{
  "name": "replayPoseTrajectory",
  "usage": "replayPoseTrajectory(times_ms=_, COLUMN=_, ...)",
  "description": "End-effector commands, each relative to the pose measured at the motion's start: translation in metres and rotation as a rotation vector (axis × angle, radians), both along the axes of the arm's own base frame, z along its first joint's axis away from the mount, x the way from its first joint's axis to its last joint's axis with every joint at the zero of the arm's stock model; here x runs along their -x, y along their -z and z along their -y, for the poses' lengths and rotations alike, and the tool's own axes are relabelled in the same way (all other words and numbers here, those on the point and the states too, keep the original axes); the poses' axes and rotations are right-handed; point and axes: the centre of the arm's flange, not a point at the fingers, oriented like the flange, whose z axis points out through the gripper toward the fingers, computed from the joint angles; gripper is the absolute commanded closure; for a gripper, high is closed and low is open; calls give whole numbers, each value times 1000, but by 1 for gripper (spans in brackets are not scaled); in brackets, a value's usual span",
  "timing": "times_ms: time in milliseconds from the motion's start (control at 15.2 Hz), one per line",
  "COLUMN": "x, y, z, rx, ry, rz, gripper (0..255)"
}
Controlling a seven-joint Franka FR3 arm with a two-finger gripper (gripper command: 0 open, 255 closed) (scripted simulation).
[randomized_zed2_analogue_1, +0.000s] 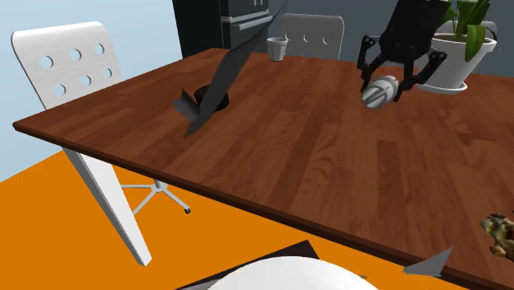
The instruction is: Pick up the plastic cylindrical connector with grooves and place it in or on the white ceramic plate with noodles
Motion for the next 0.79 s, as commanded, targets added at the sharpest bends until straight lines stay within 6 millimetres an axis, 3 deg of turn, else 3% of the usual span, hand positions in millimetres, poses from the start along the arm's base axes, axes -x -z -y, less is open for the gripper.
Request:
replayPoseTrajectory(times_ms=0, x=28, y=-3, z=1, rx=1, ry=-1, rz=0, gripper=255)
replayPoseTrajectory(times_ms=726, x=172, y=-3, z=15, rx=1, ry=-1, rz=0, gripper=255)
